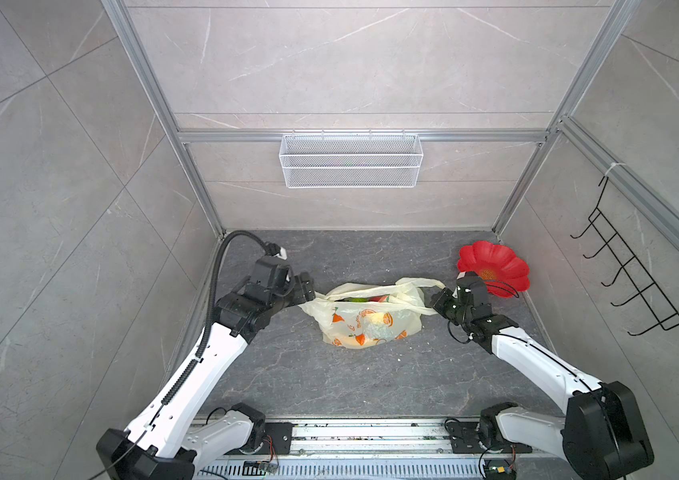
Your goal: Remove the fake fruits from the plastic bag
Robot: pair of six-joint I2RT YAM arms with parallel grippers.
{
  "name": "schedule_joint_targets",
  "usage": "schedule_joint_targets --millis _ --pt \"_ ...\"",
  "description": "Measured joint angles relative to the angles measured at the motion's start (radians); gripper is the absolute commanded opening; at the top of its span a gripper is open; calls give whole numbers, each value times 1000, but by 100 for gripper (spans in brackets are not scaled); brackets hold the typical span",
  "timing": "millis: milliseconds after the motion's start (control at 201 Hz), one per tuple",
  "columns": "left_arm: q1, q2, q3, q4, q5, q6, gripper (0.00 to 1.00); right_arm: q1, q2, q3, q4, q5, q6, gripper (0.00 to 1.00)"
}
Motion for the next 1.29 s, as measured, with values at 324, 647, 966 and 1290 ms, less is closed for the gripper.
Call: schedule_joint_targets --millis 324,647,966,1290 --pt "-208 450 296 -200 -215 25 89 24 -50 3 -53 56 -23 0" --pt "-214 432 135 -224 -165 -30 89 31 -126 -2 -99 79 -39 0" --pt "-267 291 -93 -161 -110 -105 92 56 -128 -25 -114 79 -38 0" --pt "-260 404 -54 -54 -123 -135 90 65 -166 -27 -154 98 -39 0"
